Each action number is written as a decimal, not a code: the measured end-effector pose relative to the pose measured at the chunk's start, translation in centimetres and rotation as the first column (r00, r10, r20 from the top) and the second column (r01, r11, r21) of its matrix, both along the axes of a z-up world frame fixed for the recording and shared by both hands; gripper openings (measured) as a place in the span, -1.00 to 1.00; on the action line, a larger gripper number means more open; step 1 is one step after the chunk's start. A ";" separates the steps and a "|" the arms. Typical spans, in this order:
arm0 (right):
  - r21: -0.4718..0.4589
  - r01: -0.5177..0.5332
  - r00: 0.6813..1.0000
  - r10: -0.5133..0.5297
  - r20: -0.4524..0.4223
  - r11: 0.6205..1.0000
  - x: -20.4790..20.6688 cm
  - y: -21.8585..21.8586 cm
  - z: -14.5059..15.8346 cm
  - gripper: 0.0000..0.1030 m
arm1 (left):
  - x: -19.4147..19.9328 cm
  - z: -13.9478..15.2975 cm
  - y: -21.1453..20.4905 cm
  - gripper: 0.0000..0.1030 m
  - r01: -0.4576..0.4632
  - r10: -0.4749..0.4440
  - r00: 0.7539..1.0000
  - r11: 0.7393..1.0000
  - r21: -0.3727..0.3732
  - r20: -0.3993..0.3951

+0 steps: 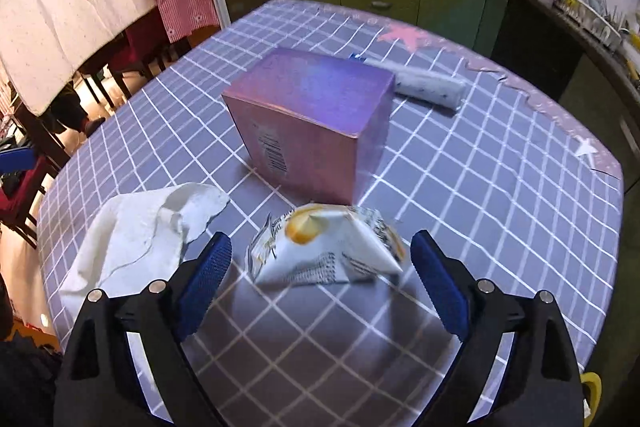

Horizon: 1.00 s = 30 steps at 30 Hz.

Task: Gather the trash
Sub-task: 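Grasp the crumpled snack wrapper with the right gripper, then carry the snack wrapper over the bin and open the right gripper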

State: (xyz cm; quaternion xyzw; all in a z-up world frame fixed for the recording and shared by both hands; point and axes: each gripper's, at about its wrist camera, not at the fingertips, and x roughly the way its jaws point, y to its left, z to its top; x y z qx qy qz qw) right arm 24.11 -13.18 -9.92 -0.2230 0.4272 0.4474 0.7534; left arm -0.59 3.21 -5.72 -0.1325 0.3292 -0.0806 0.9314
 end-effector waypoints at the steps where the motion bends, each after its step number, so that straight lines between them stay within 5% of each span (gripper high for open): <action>1: -0.006 -0.001 1.000 0.001 -0.002 1.000 0.1 0.4 -0.3 0.75 | -0.1 -0.1 0.2 0.83 -0.001 0.001 1.000 1.000 -0.003 0.000; 4: -0.014 -0.001 1.000 0.001 0.015 1.000 0.0 0.8 -0.7 0.74 | -0.2 -0.4 0.7 0.83 -0.003 0.003 1.000 1.000 -0.019 0.001; 8: -0.042 0.018 1.000 -0.017 0.026 0.999 0.3 1.4 -1.3 0.48 | -0.2 -0.7 0.9 0.83 -0.001 0.001 1.000 1.000 -0.031 -0.005; 20: 0.025 0.057 0.998 -0.058 0.037 0.998 -0.1 -1.8 1.0 0.45 | -0.2 -0.9 0.3 0.83 0.013 -0.013 1.000 0.999 -0.032 -0.005; 26: 0.076 0.122 0.988 -0.129 0.085 0.990 -1.4 -7.2 4.7 0.45 | 0.1 -0.6 -0.4 0.83 0.035 -0.035 0.999 0.999 -0.023 0.006; 30: 0.078 0.256 0.957 -0.264 0.121 0.963 -1.4 -14.1 6.6 0.46 | 0.5 -0.7 -1.1 0.83 0.053 -0.053 0.999 0.998 -0.023 0.011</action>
